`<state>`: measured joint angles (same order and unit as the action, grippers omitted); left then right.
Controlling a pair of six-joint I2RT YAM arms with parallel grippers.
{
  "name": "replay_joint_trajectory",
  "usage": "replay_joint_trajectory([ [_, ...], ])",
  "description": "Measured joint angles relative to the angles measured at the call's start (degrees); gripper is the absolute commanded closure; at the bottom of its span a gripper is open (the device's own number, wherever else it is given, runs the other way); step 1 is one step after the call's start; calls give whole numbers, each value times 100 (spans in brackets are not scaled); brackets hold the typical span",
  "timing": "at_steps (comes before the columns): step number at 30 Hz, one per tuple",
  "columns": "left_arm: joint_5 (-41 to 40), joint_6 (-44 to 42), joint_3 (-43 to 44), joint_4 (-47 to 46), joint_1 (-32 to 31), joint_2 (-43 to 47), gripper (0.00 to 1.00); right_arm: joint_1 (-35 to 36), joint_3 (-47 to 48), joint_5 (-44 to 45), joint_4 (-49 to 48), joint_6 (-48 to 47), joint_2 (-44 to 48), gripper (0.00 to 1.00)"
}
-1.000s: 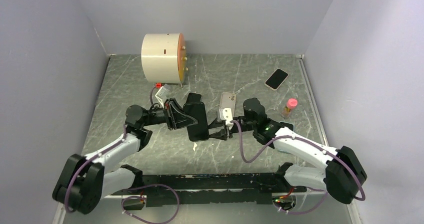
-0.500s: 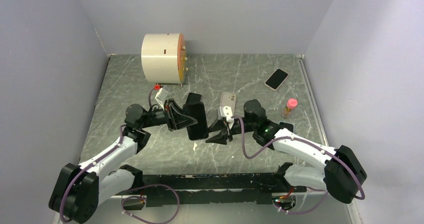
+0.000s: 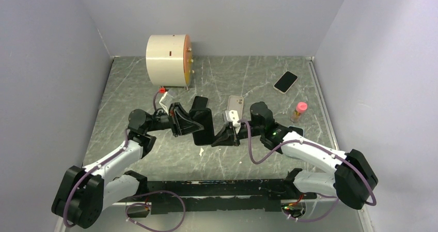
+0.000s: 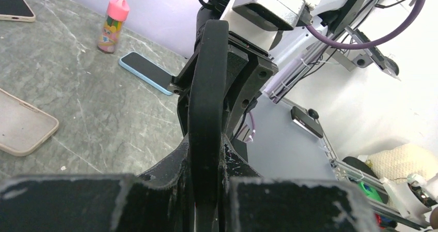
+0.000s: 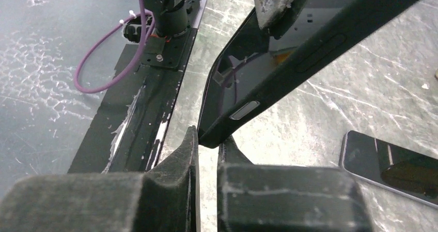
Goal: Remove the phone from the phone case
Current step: Remove the phone case from the phone.
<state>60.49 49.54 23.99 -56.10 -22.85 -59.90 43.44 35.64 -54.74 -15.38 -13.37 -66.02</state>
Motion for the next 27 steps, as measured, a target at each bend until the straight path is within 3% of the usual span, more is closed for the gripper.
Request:
replay_joint_trajectory([
  [11, 160, 437, -28, -599, 17, -308, 97, 74, 348, 46, 935, -1200, 0, 100],
  [27, 96, 719, -28, -645, 44, -297, 97, 210, 374, 584, 1102, -2020, -28, 100],
])
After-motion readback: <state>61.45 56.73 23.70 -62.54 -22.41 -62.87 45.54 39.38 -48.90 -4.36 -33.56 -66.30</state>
